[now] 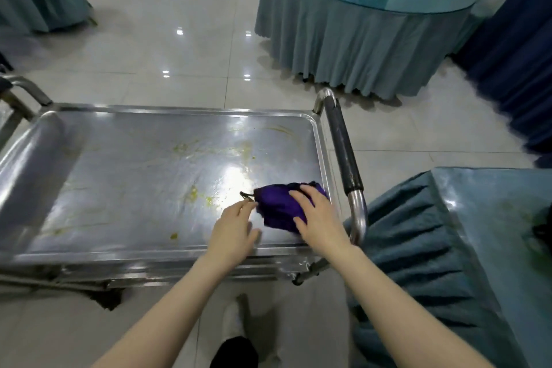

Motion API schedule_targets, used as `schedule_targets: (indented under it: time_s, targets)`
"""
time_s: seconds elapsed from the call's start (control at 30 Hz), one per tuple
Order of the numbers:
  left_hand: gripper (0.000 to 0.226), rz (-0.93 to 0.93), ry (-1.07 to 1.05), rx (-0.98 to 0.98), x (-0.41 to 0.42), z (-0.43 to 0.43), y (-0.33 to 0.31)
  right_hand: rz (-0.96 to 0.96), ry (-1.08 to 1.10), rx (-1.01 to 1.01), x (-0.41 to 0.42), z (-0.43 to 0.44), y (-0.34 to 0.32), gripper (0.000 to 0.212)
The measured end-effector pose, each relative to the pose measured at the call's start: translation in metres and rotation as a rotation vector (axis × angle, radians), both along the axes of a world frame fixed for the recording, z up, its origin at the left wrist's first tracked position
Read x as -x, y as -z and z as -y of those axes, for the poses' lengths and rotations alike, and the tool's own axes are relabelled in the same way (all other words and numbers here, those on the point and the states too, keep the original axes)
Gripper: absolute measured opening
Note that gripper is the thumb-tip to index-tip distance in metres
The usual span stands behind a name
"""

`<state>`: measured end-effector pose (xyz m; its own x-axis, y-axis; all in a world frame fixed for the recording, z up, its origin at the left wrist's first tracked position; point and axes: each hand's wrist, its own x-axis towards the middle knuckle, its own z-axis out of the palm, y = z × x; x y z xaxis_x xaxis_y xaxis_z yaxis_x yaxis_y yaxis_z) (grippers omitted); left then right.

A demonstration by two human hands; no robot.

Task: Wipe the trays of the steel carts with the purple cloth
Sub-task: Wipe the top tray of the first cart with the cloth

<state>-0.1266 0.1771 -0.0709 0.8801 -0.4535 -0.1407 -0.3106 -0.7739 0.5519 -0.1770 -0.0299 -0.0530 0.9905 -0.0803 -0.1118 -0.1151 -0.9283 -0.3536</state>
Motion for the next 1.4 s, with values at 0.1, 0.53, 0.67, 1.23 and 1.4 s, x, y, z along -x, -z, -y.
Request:
schedule_targets:
  time_s: [0.1,0.53,0.67,1.23,1.4]
  targets:
    - [0.042,0.054,0.150,-0.051,0.022,-0.012,0.031,-0.165,-0.082,0.050,0.011,-0.006,0.036,0.058]
    - [0.060,0.251,0.385,-0.246,-0.029,-0.021,0.058,-0.207,-0.020,0.141,-0.004,-0.016,0.070,0.056]
    - [0.041,0.266,0.388,-0.120,-0.036,-0.028,0.061,-0.180,-0.105,0.214,0.039,-0.028,0.062,0.057]
    - [0.031,0.290,0.454,-0.033,-0.055,-0.036,0.064,-0.257,0.078,0.181,-0.140,-0.003,0.078,0.057]
    - [0.037,0.294,0.508,-0.016,-0.059,-0.041,0.056,-0.294,0.089,0.195,-0.016,-0.035,0.079,0.060]
